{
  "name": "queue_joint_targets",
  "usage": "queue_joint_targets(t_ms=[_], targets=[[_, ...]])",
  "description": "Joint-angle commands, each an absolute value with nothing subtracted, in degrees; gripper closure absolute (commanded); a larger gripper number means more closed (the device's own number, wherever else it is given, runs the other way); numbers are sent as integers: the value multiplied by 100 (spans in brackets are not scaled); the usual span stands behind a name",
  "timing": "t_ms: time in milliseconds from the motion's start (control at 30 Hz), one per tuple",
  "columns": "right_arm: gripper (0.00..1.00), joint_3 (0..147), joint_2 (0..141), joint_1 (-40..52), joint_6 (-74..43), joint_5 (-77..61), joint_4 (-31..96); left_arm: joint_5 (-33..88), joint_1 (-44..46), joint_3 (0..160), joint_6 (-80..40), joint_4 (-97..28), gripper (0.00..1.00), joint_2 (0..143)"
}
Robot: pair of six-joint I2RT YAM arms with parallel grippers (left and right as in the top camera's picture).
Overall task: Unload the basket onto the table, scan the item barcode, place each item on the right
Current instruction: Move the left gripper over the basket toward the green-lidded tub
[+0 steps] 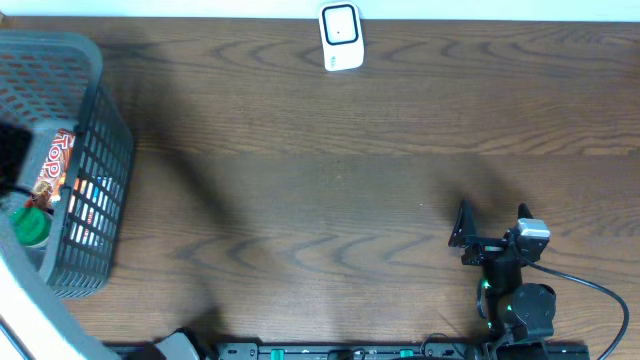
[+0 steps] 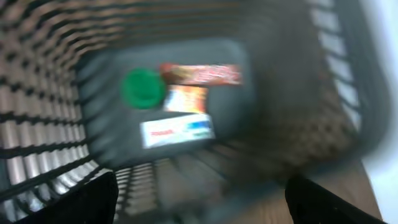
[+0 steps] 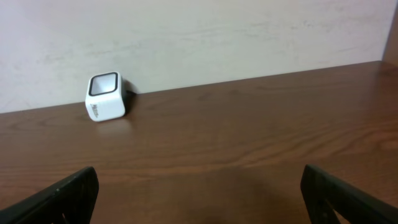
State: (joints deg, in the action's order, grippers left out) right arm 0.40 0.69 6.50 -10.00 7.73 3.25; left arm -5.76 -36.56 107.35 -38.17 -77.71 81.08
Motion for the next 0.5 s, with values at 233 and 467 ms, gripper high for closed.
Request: queue_joint_targets(t_ms=[233,467], targets=[[1,32,30,646,-937,808,340,-757,-4963,10565,-4877,-8088,14,8995],[1,32,30,646,-937,808,340,-760,-5002,10086,-4875,-7791,14,9526]])
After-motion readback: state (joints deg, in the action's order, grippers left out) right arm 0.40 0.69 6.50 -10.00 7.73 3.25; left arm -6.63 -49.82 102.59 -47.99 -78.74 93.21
